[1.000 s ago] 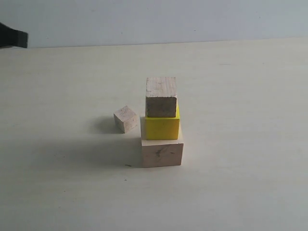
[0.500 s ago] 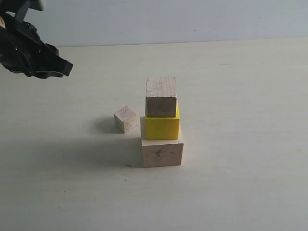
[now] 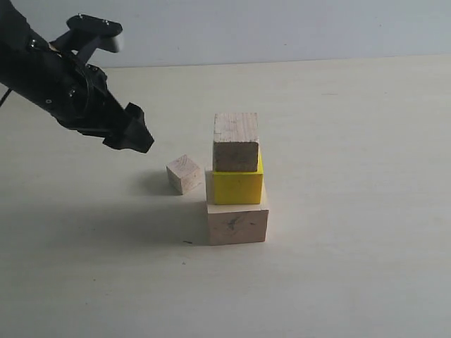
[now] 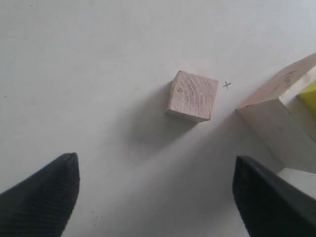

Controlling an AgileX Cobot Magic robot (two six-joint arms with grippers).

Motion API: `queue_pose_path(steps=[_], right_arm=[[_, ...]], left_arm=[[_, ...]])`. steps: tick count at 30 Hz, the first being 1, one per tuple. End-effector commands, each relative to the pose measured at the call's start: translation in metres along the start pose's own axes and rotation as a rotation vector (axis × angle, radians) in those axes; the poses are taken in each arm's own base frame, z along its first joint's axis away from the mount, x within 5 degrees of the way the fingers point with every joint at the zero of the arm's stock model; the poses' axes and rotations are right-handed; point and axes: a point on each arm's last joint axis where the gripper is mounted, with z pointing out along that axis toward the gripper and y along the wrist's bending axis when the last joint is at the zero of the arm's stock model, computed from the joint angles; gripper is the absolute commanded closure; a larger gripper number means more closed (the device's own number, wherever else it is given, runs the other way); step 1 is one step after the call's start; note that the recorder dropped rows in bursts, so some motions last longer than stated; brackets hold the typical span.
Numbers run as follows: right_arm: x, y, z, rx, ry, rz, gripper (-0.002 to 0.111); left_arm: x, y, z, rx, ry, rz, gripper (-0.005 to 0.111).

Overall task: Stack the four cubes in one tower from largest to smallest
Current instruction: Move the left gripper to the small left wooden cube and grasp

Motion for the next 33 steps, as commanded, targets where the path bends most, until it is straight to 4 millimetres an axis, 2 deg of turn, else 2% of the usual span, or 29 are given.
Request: queue_pose_path(steps=[1, 8, 19, 33], right_arm=[[0.000, 0.000, -0.001, 0.004, -0.017, -0.004, 0.108], [0.000, 0.000, -0.001, 0.005, -0.017, -0.006, 0.108], [0.000, -0.001, -0.001, 0.009, -0.016, -0.011, 0.108], [0.000, -0.001, -0.001, 0.009, -0.016, -0.011, 0.108]], left_arm=[[-0.005, -0.001, 0.012, 0.032, 0.013, 0.027, 0.026], [-0.014, -0.006, 0.028, 0.084, 0.016, 0.094, 0.026], [-0.012, -0.021, 0.068, 0.108, 0.044, 0.173, 0.026], [-0.015, -0.014, 0.100, 0.076, 0.043, 0.168, 0.027]])
